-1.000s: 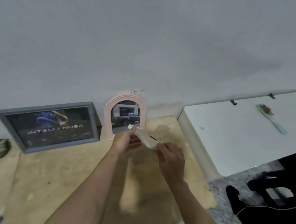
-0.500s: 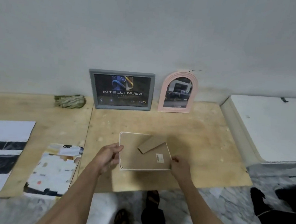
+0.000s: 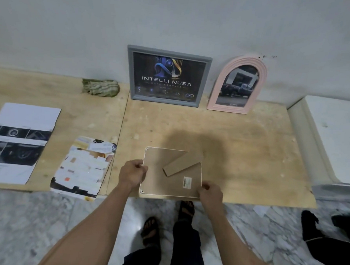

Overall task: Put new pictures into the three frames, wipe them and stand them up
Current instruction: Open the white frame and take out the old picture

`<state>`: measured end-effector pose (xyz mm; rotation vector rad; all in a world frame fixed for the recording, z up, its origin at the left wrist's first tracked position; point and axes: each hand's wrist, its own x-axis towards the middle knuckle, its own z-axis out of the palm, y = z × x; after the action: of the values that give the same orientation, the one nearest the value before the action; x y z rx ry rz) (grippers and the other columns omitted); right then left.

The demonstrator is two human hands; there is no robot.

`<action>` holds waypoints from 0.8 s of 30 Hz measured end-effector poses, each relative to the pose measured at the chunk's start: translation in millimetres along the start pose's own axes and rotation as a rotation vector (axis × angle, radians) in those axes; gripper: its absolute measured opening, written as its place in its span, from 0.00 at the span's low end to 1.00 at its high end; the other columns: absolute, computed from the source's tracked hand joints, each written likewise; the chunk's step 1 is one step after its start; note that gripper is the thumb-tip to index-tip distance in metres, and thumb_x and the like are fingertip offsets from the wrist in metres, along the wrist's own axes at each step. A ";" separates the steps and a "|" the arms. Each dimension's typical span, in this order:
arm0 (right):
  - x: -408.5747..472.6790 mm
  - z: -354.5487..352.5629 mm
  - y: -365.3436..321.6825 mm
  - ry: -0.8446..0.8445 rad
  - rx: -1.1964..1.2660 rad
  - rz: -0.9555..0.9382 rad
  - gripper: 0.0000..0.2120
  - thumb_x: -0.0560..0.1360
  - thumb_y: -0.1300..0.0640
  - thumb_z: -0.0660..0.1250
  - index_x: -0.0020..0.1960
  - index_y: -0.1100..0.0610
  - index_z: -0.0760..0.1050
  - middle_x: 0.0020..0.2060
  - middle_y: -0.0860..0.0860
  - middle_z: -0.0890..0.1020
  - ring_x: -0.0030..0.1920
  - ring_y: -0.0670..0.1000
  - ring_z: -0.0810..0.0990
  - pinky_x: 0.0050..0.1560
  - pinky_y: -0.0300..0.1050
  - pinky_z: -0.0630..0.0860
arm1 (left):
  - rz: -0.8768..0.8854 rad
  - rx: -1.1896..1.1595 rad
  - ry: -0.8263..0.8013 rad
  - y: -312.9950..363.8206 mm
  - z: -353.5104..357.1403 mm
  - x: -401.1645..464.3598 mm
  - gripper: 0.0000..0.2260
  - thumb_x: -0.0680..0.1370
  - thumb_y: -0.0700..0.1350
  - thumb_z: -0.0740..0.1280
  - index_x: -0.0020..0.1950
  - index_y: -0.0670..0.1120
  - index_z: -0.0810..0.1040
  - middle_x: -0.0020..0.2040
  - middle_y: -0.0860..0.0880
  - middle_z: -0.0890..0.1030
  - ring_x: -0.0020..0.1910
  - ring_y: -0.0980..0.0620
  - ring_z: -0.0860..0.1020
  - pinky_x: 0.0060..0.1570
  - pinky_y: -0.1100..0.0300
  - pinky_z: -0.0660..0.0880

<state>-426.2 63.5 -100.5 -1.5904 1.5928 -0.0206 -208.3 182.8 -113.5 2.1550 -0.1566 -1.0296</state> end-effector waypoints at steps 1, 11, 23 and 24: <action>-2.3 0.6 1.2 -0.005 -0.018 -0.031 0.12 0.75 0.65 0.63 0.55 0.60 0.81 0.47 0.54 0.82 0.49 0.55 0.79 0.44 0.41 0.72 | 0.002 0.028 0.016 2.4 0.8 -3.3 0.06 0.74 0.41 0.71 0.50 0.49 0.83 0.42 0.50 0.83 0.49 0.46 0.81 0.56 0.56 0.76; -5.0 10.5 18.9 -0.108 -0.451 -0.311 0.40 0.68 0.47 0.74 0.73 0.55 0.57 0.55 0.53 0.69 0.56 0.56 0.71 0.43 0.49 0.73 | 0.203 0.545 -0.027 39.1 11.8 9.4 0.07 0.74 0.44 0.63 0.49 0.45 0.78 0.53 0.45 0.72 0.53 0.43 0.77 0.52 0.55 0.75; 6.9 8.2 12.8 -0.044 -0.589 -0.277 0.32 0.70 0.48 0.71 0.68 0.54 0.62 0.57 0.51 0.73 0.57 0.55 0.74 0.53 0.50 0.72 | 0.121 0.526 0.007 71.5 22.4 -0.9 0.17 0.78 0.42 0.59 0.63 0.35 0.74 0.63 0.39 0.71 0.62 0.39 0.74 0.61 0.53 0.68; 7.3 8.2 12.5 -0.038 -0.605 -0.278 0.32 0.70 0.48 0.71 0.68 0.53 0.62 0.57 0.51 0.73 0.57 0.54 0.74 0.53 0.50 0.72 | 0.107 0.507 0.014 73.3 22.8 -1.8 0.19 0.77 0.45 0.58 0.63 0.36 0.74 0.63 0.39 0.72 0.61 0.39 0.74 0.61 0.53 0.69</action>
<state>-430.4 64.3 -116.6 -2.2512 1.4072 0.3713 -211.8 117.4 -73.2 2.5680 -0.5730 -0.9874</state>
